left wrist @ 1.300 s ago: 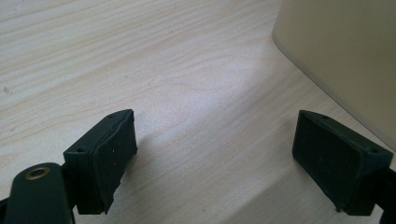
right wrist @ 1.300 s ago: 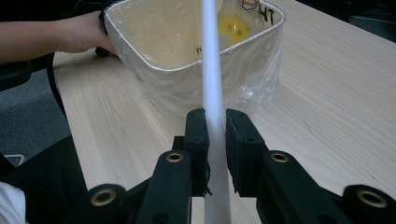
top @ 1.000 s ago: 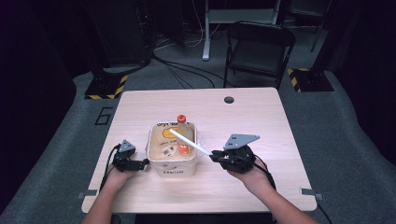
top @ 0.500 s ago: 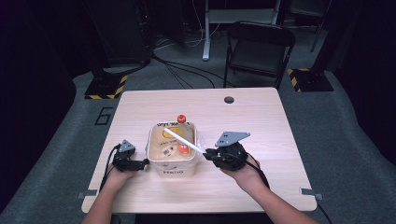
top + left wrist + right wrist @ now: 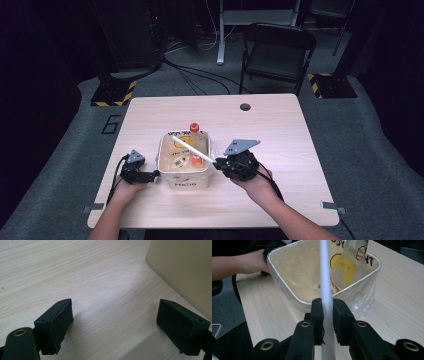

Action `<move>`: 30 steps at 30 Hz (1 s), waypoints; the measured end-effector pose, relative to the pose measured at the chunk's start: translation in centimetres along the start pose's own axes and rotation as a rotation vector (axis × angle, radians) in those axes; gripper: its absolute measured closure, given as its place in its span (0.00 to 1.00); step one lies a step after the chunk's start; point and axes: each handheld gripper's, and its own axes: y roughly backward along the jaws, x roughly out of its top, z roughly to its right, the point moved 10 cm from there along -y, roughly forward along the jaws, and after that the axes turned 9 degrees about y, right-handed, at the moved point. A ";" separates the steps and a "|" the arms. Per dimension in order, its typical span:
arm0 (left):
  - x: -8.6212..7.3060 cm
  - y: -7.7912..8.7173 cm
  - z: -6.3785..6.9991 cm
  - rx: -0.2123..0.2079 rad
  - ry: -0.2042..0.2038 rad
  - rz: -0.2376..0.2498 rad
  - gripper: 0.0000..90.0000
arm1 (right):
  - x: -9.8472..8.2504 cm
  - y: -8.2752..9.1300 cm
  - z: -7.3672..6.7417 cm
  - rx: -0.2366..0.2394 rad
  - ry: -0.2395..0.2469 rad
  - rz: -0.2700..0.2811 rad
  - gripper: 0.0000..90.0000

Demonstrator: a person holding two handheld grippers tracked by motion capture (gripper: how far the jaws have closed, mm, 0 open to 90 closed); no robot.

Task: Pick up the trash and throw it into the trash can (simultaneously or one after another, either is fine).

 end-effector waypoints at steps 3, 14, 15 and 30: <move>0.1 0.0 0.0 0.000 0.006 0.006 0.15 | 0.3 -0.3 0.1 -0.006 0.001 -0.002 0.87; 0.1 -0.1 0.0 -0.002 0.006 0.009 0.15 | 0.9 -1.7 0.0 -0.019 0.011 -0.024 0.87; 0.1 -0.1 0.0 -0.002 0.005 0.009 0.15 | 0.9 -1.9 -0.1 -0.018 0.004 -0.027 0.87; 0.0 0.0 0.0 -0.001 -0.005 0.001 0.15 | 1.6 -2.7 -0.3 -0.008 0.015 -0.014 0.83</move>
